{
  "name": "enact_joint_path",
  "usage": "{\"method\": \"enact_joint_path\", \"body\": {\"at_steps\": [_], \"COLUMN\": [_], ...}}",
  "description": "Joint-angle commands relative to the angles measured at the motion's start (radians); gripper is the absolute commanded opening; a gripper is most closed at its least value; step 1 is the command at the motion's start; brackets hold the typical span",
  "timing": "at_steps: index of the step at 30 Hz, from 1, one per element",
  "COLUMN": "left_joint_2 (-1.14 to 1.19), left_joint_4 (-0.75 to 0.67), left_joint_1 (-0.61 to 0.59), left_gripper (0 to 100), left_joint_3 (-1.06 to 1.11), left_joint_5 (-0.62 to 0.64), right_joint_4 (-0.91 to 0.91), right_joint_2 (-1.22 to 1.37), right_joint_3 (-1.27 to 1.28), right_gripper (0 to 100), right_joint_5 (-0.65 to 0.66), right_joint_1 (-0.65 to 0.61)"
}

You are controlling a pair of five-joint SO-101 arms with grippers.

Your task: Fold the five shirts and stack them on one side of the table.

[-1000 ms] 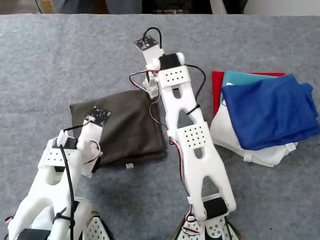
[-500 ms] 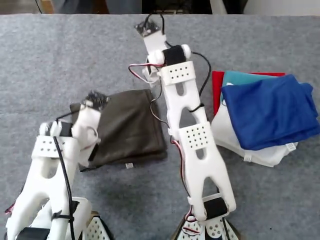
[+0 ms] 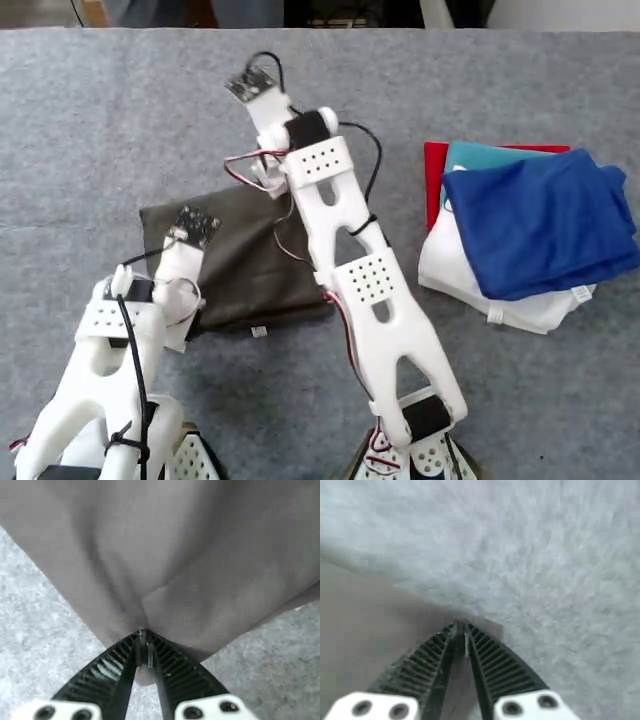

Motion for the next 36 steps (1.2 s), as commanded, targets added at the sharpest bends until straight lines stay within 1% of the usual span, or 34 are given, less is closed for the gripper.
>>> {"method": "enact_joint_path", "body": {"at_steps": [1,5,7,10,12,14,15,17,19,21,24,27,32,36], "left_joint_2": [-0.009,-0.020,-0.021,-0.068,-0.144,-0.227,-0.262,-0.269,-0.210,-0.103,0.097,0.265,0.474,0.606], "left_joint_4": [-0.029,-0.029,0.000,0.144,0.269,0.353,0.362,0.328,0.267,0.189,0.064,-0.009,-0.025,-0.026], "left_joint_1": [-0.002,-0.001,-0.007,-0.008,-0.008,-0.010,-0.021,-0.082,-0.137,-0.194,-0.245,-0.274,-0.269,-0.214], "left_gripper": [3,3,3,3,3,3,3,3,3,3,3,3,3,3], "left_joint_3": [0.005,-0.004,-0.042,-0.180,-0.311,-0.446,-0.504,-0.590,-0.630,-0.636,-0.650,-0.700,-0.796,-0.851], "left_joint_5": [0.002,0.000,0.000,0.000,0.000,0.000,0.006,0.014,0.041,0.051,0.051,0.051,0.051,0.049], "right_joint_4": [-0.005,0.040,0.061,0.081,0.081,0.083,0.084,0.084,0.089,0.089,0.089,0.086,0.084,0.032], "right_joint_2": [0.025,-0.027,-0.081,-0.177,-0.249,-0.325,-0.361,-0.441,-0.516,-0.602,-0.754,-0.923,-1.164,-1.270], "right_joint_3": [-0.053,-0.065,-0.065,-0.065,-0.065,-0.062,-0.064,-0.054,-0.044,0.019,0.225,0.507,0.987,1.343], "right_gripper": [1.5,1.5,1.5,1.5,1.5,1.5,1.5,1.5,1.5,1.5,1.5,1.5,1.5,1.5], "right_joint_5": [-0.005,-0.005,-0.005,-0.005,-0.005,-0.005,-0.005,-0.006,-0.012,-0.020,-0.020,-0.054,-0.123,-0.170], "right_joint_1": [0.038,0.038,0.037,0.038,0.041,0.041,0.041,0.041,0.041,0.034,0.014,0.008,0.000,-0.032]}}
